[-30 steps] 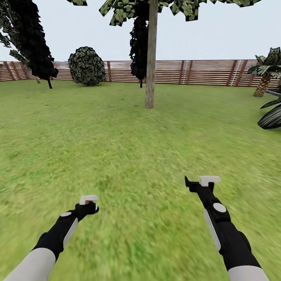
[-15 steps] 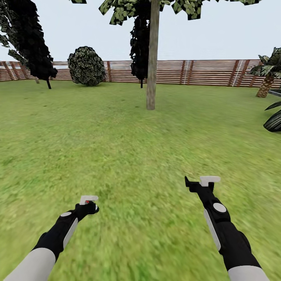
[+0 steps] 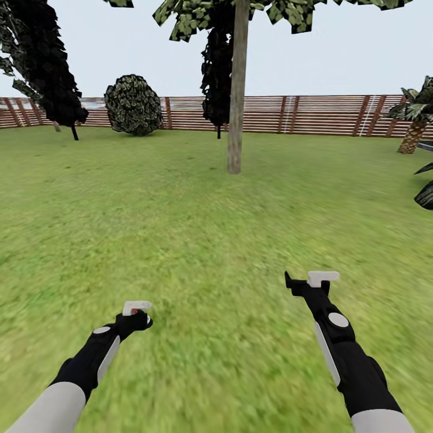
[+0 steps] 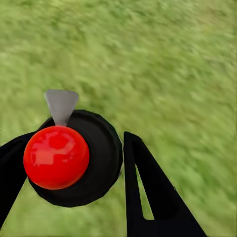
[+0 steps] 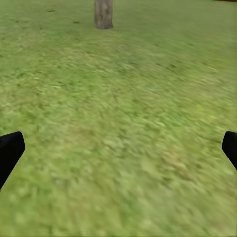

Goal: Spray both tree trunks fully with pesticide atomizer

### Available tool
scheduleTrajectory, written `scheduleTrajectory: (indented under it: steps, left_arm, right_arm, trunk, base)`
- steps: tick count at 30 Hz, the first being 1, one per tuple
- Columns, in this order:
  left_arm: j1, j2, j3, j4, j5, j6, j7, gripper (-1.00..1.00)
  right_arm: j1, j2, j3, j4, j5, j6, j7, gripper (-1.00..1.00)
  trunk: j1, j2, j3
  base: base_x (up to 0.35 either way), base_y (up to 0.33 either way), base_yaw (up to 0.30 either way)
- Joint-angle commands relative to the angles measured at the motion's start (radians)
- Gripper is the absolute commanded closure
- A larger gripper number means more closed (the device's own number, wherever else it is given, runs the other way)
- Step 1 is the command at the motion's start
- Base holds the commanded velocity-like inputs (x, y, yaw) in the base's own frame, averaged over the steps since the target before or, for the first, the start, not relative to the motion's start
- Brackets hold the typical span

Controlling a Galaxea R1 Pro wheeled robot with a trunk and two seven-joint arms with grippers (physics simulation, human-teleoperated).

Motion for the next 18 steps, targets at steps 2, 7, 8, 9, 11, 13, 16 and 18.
scheduleTrajectory:
  steps: [2,7,8,9,11,13,16,18]
  left_arm:
    - [0.0,0.0,0.0,0.0,0.0,0.0,0.0,1.0]
    - [0.0,0.0,0.0,-0.011,0.0,0.0,-0.001,1.0]
    - [0.0,0.0,0.0,-0.013,0.0,0.0,-0.001,1.0]
    - [0.0,0.0,0.0,-0.015,0.0,0.0,-0.001,1.0]
    - [0.0,0.0,0.0,-0.017,0.0,0.0,-0.001,1.0]
    - [0.0,0.0,0.0,-0.018,0.0,0.0,-0.001,1.0]
    - [0.0,0.0,0.0,-0.019,0.0,0.0,-0.001,1.0]
    - [0.0,0.0,0.0,-0.019,0.001,0.0,-0.001,1.0]
  right_arm:
    - [0.0,0.0,0.0,0.0,0.0,0.0,0.001,-1.0]
    - [0.0,0.0,0.0,0.0,0.0,0.0,0.0,-1.0]
    - [0.0,0.0,0.0,0.0,0.0,0.0,-0.001,-1.0]
    - [0.0,0.0,0.0,0.0,0.0,0.0,0.0,-1.0]
    - [0.0,0.0,0.0,0.0,0.0,0.0,0.001,-1.0]
    - [0.0,0.0,0.0,0.0,0.0,0.0,0.001,-1.0]
    - [0.0,0.0,0.0,0.001,0.0,0.001,0.0,-1.0]
    - [0.0,0.0,0.0,0.001,0.0,0.0,0.001,-1.0]
  trunk:
    - [0.0,0.0,0.0]
    - [0.0,0.0,0.0]
    - [0.0,0.0,0.0]
    - [0.0,0.0,0.0]
    - [0.0,0.0,0.0]
    - [0.0,0.0,0.0]
    - [0.0,0.0,0.0]
    - [0.0,0.0,0.0]
  base:
    - [0.34,0.079,0.0]
    - [0.34,0.046,0.0]
    - [0.34,0.017,0.0]
    - [0.34,0.011,0.0]
    - [0.34,0.006,0.0]
    - [0.34,0.002,0.0]
    - [0.34,0.001,0.0]
    - [0.34,0.0,0.0]
